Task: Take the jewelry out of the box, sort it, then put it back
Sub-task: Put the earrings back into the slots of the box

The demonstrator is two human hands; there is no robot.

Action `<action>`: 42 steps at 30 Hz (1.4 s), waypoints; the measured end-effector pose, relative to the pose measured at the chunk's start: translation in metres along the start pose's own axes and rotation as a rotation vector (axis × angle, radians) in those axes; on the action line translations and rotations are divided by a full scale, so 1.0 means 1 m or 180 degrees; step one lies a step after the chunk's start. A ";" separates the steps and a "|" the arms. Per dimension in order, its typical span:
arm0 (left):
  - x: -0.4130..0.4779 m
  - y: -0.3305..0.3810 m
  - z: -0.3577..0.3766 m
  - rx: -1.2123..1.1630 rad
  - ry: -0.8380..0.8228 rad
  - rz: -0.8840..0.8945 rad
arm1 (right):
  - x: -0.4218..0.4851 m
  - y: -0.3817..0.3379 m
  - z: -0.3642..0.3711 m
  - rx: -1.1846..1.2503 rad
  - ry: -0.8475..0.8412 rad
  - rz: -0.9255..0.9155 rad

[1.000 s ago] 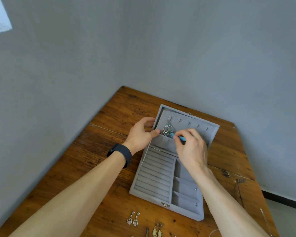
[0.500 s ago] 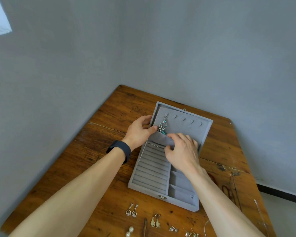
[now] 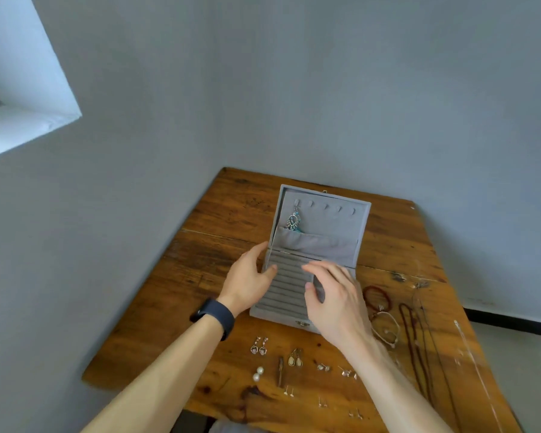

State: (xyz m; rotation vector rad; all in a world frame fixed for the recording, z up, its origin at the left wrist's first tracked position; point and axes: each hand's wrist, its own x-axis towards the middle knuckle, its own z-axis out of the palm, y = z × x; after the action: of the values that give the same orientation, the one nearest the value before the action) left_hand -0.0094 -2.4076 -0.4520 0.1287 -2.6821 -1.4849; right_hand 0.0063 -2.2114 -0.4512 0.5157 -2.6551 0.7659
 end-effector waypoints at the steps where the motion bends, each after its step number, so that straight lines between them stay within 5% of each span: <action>1: -0.016 -0.003 0.002 0.0064 -0.0018 0.0068 | -0.015 -0.005 -0.002 0.0054 0.0022 0.0001; 10: -0.127 -0.043 0.006 0.1082 0.0209 0.0421 | -0.135 -0.032 -0.005 0.0214 -0.0076 0.0158; 19: -0.159 -0.069 0.012 0.2321 0.0059 0.0166 | -0.165 -0.043 0.008 0.0071 -0.0197 0.0292; 42: -0.158 -0.071 0.016 0.2453 0.0106 0.0086 | -0.075 -0.056 0.047 -0.0617 -0.0784 -0.0134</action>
State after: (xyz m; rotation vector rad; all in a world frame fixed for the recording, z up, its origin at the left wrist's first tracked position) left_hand 0.1488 -2.4144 -0.5245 0.1501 -3.0389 -0.3634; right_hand 0.0865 -2.2634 -0.4949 0.6471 -2.8933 0.4504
